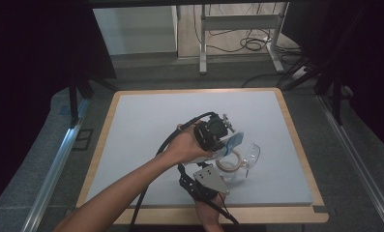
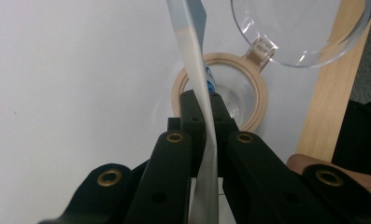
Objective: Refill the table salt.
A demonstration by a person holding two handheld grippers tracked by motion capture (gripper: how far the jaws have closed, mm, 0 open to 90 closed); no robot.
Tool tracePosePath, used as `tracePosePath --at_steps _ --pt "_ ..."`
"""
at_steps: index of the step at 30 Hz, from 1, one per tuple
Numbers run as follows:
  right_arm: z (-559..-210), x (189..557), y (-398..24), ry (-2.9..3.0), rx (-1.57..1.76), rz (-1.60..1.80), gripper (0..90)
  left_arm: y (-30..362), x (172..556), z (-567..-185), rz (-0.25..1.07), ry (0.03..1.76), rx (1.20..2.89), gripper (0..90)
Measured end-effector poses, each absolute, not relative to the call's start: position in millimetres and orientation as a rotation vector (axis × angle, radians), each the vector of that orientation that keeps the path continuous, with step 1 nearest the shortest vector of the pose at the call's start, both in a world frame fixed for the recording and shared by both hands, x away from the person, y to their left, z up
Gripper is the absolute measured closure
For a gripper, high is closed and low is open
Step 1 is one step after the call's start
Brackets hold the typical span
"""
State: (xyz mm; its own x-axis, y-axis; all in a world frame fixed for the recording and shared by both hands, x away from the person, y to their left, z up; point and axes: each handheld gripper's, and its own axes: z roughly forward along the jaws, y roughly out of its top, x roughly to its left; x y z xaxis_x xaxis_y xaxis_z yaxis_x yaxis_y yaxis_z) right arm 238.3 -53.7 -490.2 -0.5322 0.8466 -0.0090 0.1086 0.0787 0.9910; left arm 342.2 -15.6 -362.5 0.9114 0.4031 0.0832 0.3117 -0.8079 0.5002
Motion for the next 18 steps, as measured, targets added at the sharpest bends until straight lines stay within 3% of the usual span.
tracePosePath --at_steps 18 --pt "-489.3 239.0 -57.7 1.736 0.969 1.516 45.4 -19.5 343.4 -362.9 0.258 0.508 2.586 89.6"
